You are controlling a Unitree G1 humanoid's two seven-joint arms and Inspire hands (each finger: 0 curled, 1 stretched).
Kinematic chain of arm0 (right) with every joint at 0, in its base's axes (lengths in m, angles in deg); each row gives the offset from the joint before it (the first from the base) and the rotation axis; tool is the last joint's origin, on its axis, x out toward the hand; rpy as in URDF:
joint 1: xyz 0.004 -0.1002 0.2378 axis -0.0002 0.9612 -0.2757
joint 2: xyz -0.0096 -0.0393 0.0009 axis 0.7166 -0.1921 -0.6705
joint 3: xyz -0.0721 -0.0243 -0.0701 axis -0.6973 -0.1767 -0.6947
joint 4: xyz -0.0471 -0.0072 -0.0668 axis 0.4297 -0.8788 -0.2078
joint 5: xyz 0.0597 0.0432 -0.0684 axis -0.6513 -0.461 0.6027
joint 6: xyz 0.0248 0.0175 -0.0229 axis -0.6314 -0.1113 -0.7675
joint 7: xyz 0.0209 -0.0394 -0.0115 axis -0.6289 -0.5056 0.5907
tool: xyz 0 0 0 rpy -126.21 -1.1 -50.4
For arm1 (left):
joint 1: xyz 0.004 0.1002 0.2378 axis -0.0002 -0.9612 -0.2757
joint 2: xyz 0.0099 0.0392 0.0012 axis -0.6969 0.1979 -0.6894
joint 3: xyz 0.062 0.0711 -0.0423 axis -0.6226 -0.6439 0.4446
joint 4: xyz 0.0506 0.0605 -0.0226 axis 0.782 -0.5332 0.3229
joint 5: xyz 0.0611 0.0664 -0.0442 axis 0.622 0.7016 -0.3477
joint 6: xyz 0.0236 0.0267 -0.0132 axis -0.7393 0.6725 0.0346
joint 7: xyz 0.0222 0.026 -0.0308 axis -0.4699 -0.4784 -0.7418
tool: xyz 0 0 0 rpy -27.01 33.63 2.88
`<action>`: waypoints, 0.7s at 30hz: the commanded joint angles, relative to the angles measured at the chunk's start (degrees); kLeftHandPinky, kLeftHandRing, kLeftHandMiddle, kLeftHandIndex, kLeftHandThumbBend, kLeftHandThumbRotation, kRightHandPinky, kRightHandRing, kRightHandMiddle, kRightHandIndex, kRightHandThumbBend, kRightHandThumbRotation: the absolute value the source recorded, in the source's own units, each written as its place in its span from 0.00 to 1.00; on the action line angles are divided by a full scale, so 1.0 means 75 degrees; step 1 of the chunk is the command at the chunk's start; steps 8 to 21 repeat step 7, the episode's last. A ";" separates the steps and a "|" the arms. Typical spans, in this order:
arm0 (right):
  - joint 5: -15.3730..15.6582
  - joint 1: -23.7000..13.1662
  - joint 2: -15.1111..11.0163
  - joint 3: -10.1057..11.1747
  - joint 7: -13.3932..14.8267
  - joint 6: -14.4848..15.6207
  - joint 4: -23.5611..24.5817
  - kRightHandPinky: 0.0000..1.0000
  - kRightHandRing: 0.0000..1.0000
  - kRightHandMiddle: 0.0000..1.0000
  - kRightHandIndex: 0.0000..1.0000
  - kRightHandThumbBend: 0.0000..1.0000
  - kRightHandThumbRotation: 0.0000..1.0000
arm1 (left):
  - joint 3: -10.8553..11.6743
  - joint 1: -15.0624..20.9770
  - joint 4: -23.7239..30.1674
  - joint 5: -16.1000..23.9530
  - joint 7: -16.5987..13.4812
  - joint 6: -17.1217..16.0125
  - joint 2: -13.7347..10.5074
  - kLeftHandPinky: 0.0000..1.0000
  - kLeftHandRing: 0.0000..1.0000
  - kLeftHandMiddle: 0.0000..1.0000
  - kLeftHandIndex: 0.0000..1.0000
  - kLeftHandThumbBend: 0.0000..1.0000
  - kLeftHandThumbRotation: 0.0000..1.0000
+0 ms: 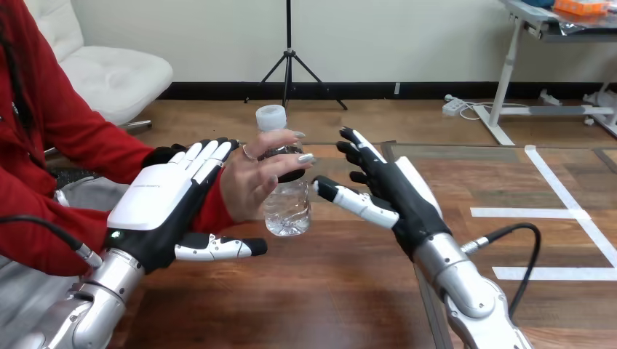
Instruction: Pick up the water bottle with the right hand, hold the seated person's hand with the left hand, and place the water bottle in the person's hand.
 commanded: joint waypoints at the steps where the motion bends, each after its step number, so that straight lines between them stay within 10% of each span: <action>1: -0.0151 -0.0062 -0.0152 0.0234 0.0038 0.0017 0.0564 0.95 0.98 0.95 0.99 1.00 0.67 | -0.0106 0.0162 -0.0167 0.0034 -0.0343 -0.0262 0.0014 0.99 1.00 1.00 1.00 1.00 0.87; 21: -0.0156 0.0143 -0.0242 0.0281 0.0050 0.0009 0.0765 0.93 0.97 0.94 0.99 1.00 0.70 | -0.0085 0.0182 -0.0391 0.0010 -0.0661 -0.0429 0.0091 0.99 1.00 1.00 1.00 1.00 0.93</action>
